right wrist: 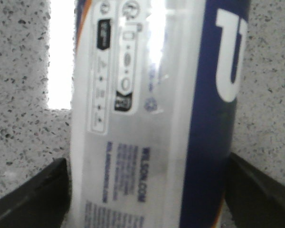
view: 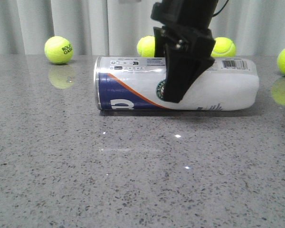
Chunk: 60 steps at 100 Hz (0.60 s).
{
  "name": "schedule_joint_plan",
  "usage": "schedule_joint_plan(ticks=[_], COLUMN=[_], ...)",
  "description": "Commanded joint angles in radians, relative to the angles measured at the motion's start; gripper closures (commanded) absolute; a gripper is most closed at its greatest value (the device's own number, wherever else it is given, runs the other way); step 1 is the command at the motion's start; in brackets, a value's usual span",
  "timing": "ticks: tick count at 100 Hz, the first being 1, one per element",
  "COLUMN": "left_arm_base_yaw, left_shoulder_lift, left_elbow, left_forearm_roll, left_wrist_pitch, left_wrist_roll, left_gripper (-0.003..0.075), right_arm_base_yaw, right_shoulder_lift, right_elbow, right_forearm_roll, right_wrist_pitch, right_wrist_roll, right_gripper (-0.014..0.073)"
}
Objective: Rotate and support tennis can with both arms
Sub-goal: 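Lift the can with the right gripper and set it down lengthwise in front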
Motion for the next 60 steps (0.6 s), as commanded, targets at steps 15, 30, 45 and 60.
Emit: schedule_joint_plan(ticks=[15,30,45,60], left_arm_base_yaw=[0.000,0.000,0.000,0.000], left_shoulder_lift=[-0.035,-0.035,-0.035,-0.035], left_elbow=[0.045,0.045,0.045,0.045], left_forearm_roll=[-0.002,-0.002,-0.002,-0.002], left_wrist_pitch=[-0.085,-0.085,-0.085,-0.085], left_wrist_roll=[-0.001,-0.001,-0.001,-0.001], left_gripper=[0.0738,0.0738,0.0738,0.0738], right_arm_base_yaw=[0.000,0.000,0.000,0.000], right_shoulder_lift=[-0.142,-0.184,-0.202,-0.207], right_elbow=[-0.090,-0.092,-0.093,-0.101], right_forearm_roll=[-0.026,-0.092,-0.110,-0.110], right_wrist_pitch=[0.114,0.147,0.155,0.159], right_wrist_roll=[-0.011,0.088,0.154,0.283], right_gripper=[-0.0029,0.0225,0.0552,0.0656])
